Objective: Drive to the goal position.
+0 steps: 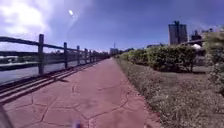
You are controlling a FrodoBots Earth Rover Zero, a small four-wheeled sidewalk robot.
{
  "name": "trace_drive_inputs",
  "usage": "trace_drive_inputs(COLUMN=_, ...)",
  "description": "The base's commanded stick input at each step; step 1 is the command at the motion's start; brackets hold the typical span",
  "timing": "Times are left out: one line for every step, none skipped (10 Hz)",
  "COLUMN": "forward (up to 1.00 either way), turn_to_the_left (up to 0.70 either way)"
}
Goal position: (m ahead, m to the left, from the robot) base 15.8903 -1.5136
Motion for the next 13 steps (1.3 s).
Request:
trace_drive_inputs(forward=0.7, turn_to_the_left=0.0)
trace_drive_inputs(forward=0.7, turn_to_the_left=0.0)
trace_drive_inputs(forward=0.7, turn_to_the_left=0.0)
trace_drive_inputs(forward=0.7, turn_to_the_left=0.0)
trace_drive_inputs(forward=0.7, turn_to_the_left=0.0)
trace_drive_inputs(forward=0.7, turn_to_the_left=0.0)
trace_drive_inputs(forward=0.7, turn_to_the_left=0.0)
trace_drive_inputs(forward=0.7, turn_to_the_left=0.0)
trace_drive_inputs(forward=0.7, turn_to_the_left=0.0)
trace_drive_inputs(forward=0.7, turn_to_the_left=0.0)
trace_drive_inputs(forward=0.7, turn_to_the_left=0.0)
trace_drive_inputs(forward=0.7, turn_to_the_left=0.0)
trace_drive_inputs(forward=0.7, turn_to_the_left=0.0)
